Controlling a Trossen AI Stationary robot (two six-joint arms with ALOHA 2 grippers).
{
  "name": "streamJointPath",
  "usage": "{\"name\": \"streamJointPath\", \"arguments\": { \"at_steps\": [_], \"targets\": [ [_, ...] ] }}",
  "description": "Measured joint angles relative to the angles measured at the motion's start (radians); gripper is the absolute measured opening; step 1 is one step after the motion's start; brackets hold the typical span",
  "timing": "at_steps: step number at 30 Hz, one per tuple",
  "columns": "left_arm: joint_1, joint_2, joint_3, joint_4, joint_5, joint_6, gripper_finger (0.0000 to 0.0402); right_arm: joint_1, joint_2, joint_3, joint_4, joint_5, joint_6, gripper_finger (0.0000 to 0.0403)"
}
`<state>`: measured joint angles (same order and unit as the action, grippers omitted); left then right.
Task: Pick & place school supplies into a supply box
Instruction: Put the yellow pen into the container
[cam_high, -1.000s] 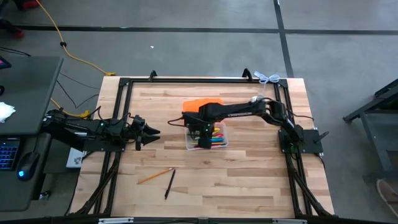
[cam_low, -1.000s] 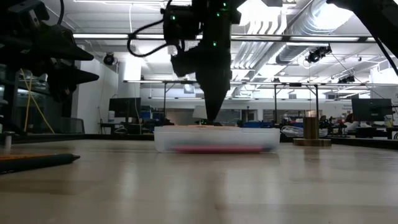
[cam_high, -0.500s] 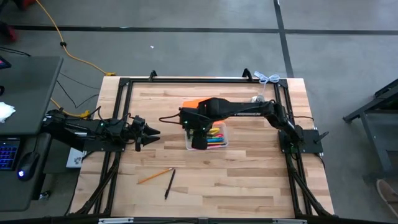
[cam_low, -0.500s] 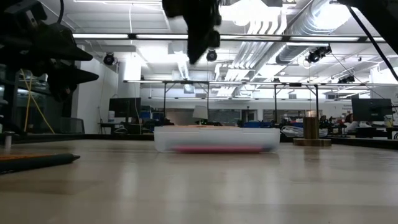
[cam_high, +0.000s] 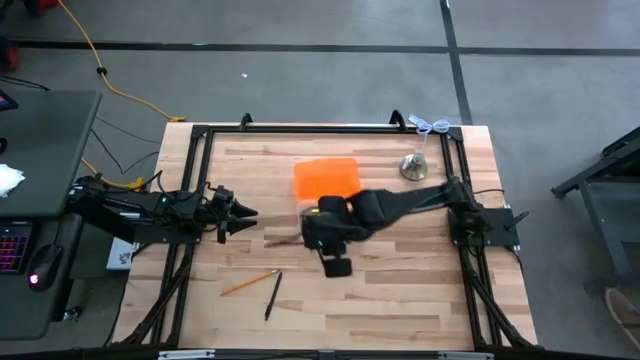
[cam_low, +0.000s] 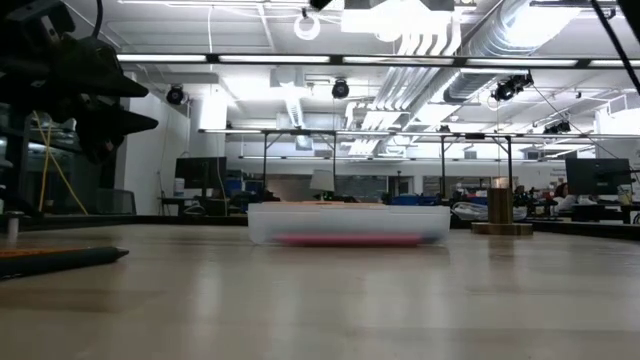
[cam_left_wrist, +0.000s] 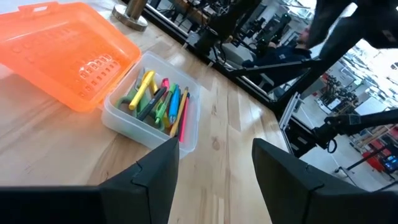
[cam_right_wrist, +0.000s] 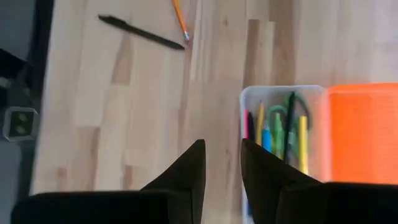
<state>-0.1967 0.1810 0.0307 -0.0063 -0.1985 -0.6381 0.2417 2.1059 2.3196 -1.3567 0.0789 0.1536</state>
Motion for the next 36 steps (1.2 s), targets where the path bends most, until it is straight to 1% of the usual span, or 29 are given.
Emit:
{"name": "streamJointPath", "arguments": {
  "at_steps": [4, 8, 11, 16, 19, 23, 30, 36],
  "targets": [
    [0.0, 0.0, 0.0, 0.001, -0.002, -0.023, 0.0232, 0.077, -0.038, 0.0, -0.059, 0.165, 0.011, 0.0079],
    [0.0, 0.0, 0.0, 0.002, -0.007, -0.025, 0.0232, 0.145, -0.075, 0.0, -0.156, 0.306, 0.078, 0.0078],
    [0.0, 0.0, 0.0, 0.004, -0.033, -0.025, 0.0232, 0.184, -0.099, -0.001, -0.217, 0.355, 0.149, 0.0078],
    [0.0, 0.0, 0.0, 0.008, -0.079, -0.025, 0.0232, 0.222, -0.183, -0.061, -0.212, 0.392, 0.184, 0.0078],
    [0.0, 0.0, 0.0, 0.011, -0.09, -0.033, 0.0232, 0.227, -0.259, -0.175, -0.201, 0.387, 0.218, 0.0078],
    [0.0, 0.0, 0.0, 0.011, -0.093, -0.079, 0.0232, 0.225, -0.402, -0.39, -0.12, 0.389, 0.261, 0.0078],
    [0.0, 0.0, 0.002, 0.01, -0.093, -0.11, 0.0232, 0.224, -0.691, -0.789, 0.139, 0.413, 0.323, 0.0078],
    [0.0, 0.0, 0.031, 0.004, -0.098, -0.109, 0.0232, 0.224, -0.923, -1.081, 0.344, 0.413, 0.388, 0.0078]
  ]
}}
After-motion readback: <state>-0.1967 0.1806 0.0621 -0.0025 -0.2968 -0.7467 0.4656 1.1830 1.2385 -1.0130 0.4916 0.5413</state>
